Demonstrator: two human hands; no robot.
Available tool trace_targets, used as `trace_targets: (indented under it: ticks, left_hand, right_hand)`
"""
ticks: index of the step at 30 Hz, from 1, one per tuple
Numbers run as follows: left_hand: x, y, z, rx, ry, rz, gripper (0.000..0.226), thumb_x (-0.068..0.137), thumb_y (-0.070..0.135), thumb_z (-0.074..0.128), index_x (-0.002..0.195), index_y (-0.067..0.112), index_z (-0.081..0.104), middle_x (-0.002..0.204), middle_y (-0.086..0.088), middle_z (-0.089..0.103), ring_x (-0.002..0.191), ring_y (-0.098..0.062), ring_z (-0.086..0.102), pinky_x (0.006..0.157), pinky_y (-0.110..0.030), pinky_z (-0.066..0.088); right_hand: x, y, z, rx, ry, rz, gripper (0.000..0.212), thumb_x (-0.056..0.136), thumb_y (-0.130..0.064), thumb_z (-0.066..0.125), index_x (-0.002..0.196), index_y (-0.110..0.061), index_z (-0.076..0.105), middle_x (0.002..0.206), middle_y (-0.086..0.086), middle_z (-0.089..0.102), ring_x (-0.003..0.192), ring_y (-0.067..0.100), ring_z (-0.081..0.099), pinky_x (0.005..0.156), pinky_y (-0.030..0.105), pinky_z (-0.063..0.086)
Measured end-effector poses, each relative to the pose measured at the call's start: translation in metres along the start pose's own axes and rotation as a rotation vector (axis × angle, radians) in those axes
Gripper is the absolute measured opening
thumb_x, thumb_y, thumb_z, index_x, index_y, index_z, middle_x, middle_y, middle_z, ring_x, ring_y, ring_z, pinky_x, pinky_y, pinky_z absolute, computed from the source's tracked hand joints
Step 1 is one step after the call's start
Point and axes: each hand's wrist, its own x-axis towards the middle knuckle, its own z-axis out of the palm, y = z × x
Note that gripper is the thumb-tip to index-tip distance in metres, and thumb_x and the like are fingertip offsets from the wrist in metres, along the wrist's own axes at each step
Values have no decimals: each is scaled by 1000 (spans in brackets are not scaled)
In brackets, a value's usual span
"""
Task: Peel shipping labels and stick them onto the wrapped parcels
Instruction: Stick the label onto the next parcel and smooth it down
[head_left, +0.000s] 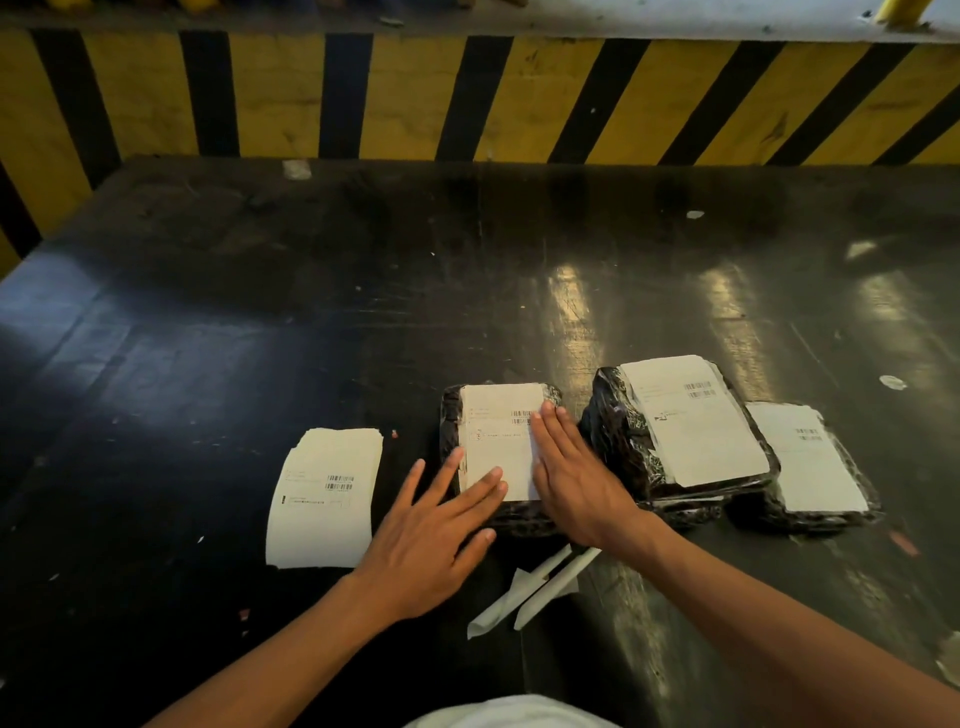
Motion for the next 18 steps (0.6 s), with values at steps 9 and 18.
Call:
trace_targets:
  ticks: [9,18]
  left_hand:
    - [25,-17,-1,-476,172,-369,60,102,46,32,155,35,5,161,17,-5,149,-10,-9,120,-42,12]
    - [68,-1,13,-634,179,-407,72,100,49,37,154,35,-8,160,10,-29,145,-18,26,99,-30,51]
  right_hand:
    - [4,-7,9,551,182,224,57,103,-20,40,156,-19,20,164,-10,-5,149,7,-13,122,30,-2]
    - [18,-8,6,768,156,307,60,104,-23,44,157,-20,17,164,-15,-10,144,-8,-5,120,22,9]
